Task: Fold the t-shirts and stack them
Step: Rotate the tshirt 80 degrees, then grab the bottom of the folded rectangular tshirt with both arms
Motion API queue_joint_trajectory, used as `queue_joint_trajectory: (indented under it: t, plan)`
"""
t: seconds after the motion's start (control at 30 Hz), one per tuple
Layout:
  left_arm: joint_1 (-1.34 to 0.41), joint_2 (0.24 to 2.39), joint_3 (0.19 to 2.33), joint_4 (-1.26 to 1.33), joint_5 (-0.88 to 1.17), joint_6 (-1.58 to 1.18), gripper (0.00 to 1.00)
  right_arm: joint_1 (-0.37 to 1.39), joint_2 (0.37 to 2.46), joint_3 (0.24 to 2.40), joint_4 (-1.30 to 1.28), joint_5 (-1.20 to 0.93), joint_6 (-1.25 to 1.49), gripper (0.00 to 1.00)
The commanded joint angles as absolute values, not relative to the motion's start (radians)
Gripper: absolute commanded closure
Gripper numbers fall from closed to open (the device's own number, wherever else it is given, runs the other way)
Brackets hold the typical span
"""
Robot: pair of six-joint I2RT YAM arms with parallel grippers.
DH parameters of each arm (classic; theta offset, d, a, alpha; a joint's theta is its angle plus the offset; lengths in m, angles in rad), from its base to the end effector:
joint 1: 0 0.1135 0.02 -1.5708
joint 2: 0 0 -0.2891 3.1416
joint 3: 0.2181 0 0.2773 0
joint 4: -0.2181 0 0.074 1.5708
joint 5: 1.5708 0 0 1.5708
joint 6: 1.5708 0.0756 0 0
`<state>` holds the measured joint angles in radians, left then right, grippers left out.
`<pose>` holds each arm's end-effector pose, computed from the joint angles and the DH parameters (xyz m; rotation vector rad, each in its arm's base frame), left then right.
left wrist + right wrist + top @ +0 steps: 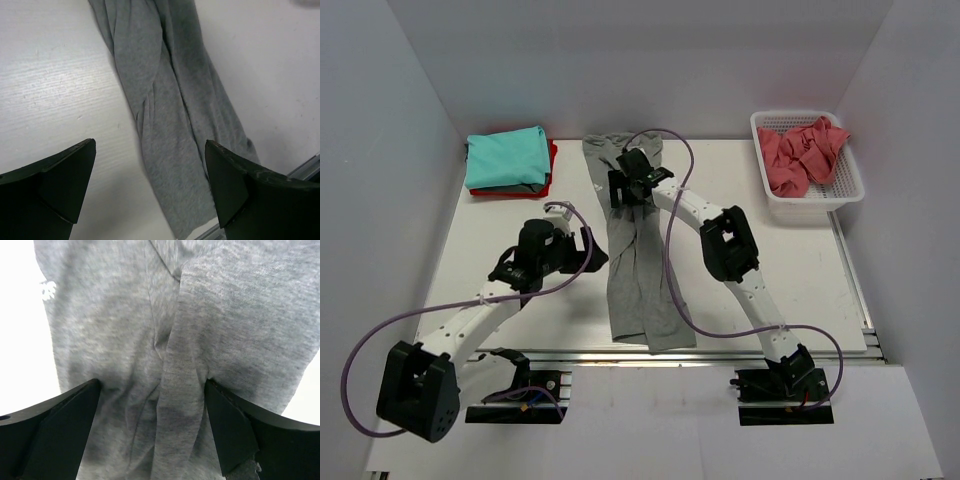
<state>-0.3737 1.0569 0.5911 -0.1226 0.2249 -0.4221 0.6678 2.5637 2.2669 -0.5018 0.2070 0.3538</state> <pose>0.2448 -0.1141 0.2153 0.0805 2.2256 -0.6922 0.5136 0.3853 0.1436 -0.2706 2.3467 0.2552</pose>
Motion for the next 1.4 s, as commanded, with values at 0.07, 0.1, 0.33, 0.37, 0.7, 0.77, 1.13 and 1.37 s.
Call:
queue_joint_trajectory:
  t: [0.07,0.1,0.33,0.37,0.7,0.77,1.13,1.37]
  plan:
    - [-0.38,1.112,0.661,-0.242,0.261,-0.393,0.0,0.658,2.585,2.306,-0.434,0.143,0.456,0.1]
    - [-0.39,1.112,0.661,-0.242,0.297,-0.393,0.0,0.654,2.547,2.296,-0.425,0.12,0.424,0.1]
    - [-0.422,1.1,0.563,-0.255,0.506,-0.403,0.02,0.663,2.202,2.068,-0.365,-0.109,0.324,0.1]
    - [-0.431,1.1,0.554,-0.273,0.526,-0.403,0.04,0.66,2.174,1.963,-0.367,-0.133,0.328,0.1]
    - [-0.595,1.017,0.42,-0.353,0.551,-0.544,0.19,0.664,1.536,1.073,-0.324,-0.135,0.4,0.1]
    - [-0.636,1.008,0.411,-0.353,0.514,-0.566,0.2,0.67,1.403,0.959,-0.36,-0.179,0.399,0.1]
    - [-0.79,1.198,0.445,-0.242,0.321,-0.627,0.41,0.727,1.215,0.644,-0.486,-0.327,0.43,0.19]
    - [-0.845,1.29,0.532,-0.316,0.171,-0.627,0.5,0.738,1.256,0.591,-0.434,-0.328,0.439,0.28]
